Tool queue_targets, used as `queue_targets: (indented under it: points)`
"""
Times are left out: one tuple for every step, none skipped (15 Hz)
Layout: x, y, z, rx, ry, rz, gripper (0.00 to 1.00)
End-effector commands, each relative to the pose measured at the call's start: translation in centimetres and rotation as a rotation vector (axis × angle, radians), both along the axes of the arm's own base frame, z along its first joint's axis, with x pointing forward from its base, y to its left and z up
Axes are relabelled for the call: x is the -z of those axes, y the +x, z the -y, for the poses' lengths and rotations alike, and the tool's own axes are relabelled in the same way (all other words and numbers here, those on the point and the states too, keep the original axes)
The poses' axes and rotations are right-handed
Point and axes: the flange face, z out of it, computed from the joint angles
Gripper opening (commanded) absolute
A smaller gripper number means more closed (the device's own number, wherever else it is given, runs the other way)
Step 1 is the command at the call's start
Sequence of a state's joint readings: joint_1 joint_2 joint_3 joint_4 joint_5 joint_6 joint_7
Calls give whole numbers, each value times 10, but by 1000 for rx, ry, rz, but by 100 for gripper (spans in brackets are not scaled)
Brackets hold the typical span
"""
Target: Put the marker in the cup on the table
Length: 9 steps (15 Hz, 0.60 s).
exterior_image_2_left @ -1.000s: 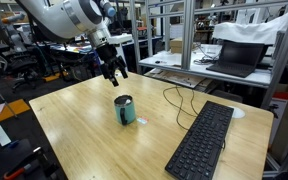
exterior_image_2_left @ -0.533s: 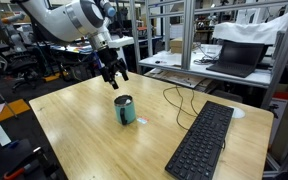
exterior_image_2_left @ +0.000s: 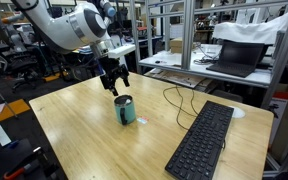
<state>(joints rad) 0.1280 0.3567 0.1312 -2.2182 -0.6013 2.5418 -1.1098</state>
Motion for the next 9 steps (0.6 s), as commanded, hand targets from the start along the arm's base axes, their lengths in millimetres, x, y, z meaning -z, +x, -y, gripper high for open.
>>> queue_targets:
  points:
    - [9,-2,8,25,39,15,67]
    - [14,-2,10,27,43,11,62]
    - [18,-2,12,30,45,7,59]
    - [23,-2,14,30,46,4,55]
    - [26,-1,15,31,49,3,51]
    - [29,0,17,30,52,2,52]
    - [32,1,18,30,54,-1,53]
    - [35,1,19,30,54,-2,57]
    - [36,2,19,30,53,-3,58]
